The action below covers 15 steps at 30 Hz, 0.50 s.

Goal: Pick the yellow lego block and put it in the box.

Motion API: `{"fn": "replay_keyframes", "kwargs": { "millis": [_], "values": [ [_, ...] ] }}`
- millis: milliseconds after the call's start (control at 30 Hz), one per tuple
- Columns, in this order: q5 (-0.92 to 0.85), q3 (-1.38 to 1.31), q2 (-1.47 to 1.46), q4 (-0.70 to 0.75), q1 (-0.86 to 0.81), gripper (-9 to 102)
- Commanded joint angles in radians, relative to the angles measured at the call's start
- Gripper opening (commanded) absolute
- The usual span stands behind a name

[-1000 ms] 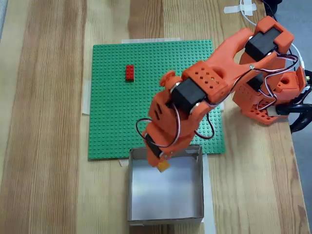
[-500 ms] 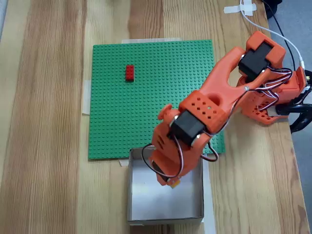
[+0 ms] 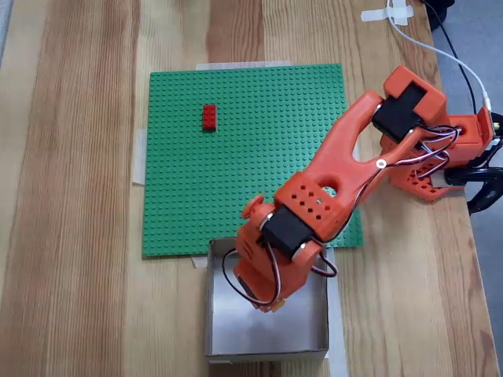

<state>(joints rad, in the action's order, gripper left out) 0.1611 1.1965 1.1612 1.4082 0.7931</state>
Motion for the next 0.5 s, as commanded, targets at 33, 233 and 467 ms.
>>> {"fn": "replay_keyframes", "kwargs": {
  "millis": [33, 233, 467],
  "values": [
    [-0.011, 0.015, 0.002, -0.026, -0.011, -1],
    [-0.011, 0.023, -0.008, -0.038, -0.011, -1],
    [-0.012, 0.038, -0.011, -0.035, -0.009, 0]
  ]
}}
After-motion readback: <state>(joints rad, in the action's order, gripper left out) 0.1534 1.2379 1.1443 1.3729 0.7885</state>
